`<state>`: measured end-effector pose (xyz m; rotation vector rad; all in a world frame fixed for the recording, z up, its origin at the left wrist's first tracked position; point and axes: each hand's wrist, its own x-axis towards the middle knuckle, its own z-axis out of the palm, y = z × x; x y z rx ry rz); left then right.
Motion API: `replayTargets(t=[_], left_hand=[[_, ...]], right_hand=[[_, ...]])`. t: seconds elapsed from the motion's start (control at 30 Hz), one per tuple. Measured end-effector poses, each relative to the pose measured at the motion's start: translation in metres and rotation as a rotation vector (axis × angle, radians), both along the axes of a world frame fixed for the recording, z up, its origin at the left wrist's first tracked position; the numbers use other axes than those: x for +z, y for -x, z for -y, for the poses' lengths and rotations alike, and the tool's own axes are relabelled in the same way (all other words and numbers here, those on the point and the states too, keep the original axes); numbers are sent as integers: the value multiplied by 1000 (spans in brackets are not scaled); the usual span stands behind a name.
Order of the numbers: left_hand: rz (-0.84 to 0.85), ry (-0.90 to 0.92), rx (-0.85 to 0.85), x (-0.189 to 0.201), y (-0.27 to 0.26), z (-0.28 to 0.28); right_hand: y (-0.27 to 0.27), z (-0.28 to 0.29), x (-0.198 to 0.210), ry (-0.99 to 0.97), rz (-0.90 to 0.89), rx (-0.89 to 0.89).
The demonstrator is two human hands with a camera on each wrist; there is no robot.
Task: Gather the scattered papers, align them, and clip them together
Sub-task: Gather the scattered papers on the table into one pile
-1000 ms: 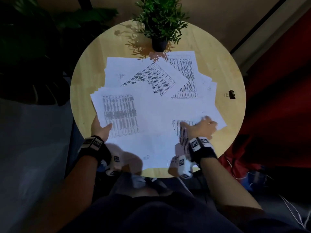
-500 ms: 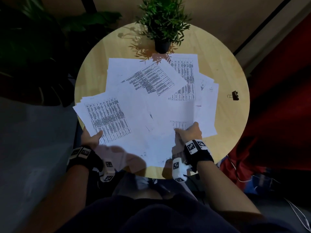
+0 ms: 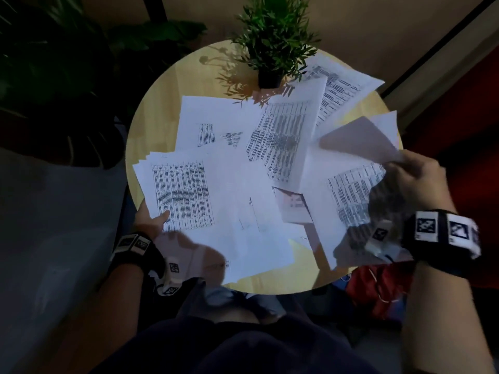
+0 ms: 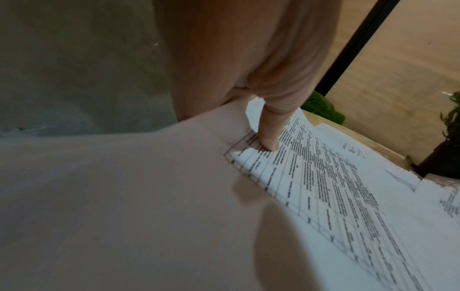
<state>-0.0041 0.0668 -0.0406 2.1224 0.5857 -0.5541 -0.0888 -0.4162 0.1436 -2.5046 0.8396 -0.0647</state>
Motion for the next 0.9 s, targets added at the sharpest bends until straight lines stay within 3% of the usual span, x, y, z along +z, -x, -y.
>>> replayTargets(t=[0.23, 0.37, 0.43, 0.5, 0.57, 0.77, 0.9], left_hand=[[-28, 41, 44, -10, -4, 3], [-126, 87, 49, 3, -2, 24], [-96, 99, 35, 8, 0, 37], [-58, 95, 34, 11, 3, 51], [-52, 139, 54, 11, 6, 64], [-201, 329, 200, 11, 18, 90], [-348, 418, 272, 15, 23, 100]], right_hand=[[-4, 12, 16, 137, 135, -231], [0, 31, 14, -2, 410, -316], [-1, 31, 16, -95, 578, -368], [-8, 15, 16, -214, 616, -367], [-16, -8, 0, -290, 529, -341], [-17, -84, -116, -491, 157, -464], [9, -132, -131, -435, -132, -337]])
